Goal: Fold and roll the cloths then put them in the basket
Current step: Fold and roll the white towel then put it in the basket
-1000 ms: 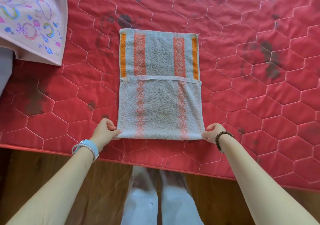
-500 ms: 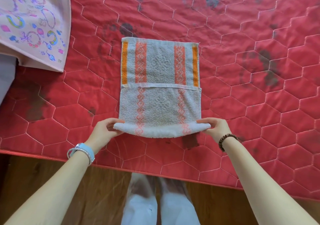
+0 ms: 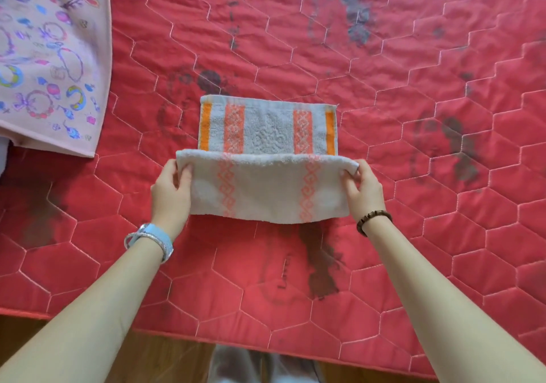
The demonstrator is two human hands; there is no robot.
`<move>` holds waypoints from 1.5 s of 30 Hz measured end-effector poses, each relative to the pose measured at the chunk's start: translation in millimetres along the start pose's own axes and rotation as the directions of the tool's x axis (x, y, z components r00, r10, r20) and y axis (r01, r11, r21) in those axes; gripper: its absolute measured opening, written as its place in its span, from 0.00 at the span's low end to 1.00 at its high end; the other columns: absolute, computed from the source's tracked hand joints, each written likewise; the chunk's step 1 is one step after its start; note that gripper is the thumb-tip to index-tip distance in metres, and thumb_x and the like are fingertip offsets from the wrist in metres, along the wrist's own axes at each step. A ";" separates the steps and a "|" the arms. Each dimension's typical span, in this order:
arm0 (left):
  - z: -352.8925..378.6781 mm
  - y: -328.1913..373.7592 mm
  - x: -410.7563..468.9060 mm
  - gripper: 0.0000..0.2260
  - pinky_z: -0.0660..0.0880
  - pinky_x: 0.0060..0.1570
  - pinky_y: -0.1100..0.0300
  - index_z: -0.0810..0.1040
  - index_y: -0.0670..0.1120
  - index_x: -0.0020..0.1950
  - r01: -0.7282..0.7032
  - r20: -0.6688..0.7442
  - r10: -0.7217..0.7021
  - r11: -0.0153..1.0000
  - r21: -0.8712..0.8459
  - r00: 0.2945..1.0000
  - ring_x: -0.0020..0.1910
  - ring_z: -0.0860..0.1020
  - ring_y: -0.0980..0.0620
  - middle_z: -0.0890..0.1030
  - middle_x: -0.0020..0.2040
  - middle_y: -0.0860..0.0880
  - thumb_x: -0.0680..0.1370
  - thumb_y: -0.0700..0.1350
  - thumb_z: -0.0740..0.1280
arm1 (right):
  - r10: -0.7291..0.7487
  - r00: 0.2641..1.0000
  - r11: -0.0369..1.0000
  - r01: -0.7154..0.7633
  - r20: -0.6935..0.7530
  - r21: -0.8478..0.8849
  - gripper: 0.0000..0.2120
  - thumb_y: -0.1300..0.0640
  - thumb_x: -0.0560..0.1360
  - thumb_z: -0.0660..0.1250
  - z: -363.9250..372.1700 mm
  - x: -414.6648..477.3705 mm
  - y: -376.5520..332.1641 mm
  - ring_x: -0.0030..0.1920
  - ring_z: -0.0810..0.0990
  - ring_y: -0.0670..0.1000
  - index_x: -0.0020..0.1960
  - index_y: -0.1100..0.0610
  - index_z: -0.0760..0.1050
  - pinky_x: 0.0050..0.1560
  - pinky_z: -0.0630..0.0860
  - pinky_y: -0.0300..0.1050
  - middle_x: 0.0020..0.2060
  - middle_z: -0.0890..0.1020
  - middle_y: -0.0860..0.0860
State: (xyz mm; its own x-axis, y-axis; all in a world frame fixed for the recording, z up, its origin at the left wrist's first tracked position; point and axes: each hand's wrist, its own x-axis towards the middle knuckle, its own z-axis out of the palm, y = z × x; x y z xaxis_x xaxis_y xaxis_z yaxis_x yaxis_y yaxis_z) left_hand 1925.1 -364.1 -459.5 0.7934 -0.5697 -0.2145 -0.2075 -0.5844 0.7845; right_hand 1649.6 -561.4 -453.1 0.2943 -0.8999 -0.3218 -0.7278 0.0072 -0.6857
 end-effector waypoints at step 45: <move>53.8 -40.7 -2.7 0.09 0.64 0.38 0.50 0.70 0.43 0.56 0.170 -0.084 -0.149 0.877 0.449 0.985 0.43 0.78 0.34 0.81 0.43 0.37 0.83 0.48 0.59 | 0.158 0.981 0.897 -0.190 -0.114 -0.400 0.14 0.50 0.82 0.58 50.4 27.2 15.8 0.51 0.80 0.64 0.61 0.58 0.66 0.42 0.68 0.50 0.51 0.82 0.60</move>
State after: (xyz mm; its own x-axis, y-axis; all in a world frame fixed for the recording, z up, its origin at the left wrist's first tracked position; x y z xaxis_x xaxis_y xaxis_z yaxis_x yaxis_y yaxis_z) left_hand 1900.6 -369.9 -522.2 0.8604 -0.4262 -0.2793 -0.3038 -0.8691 0.3903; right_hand 1677.3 -563.8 -505.6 0.1037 -0.9312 -0.3496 -0.9562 0.0034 -0.2928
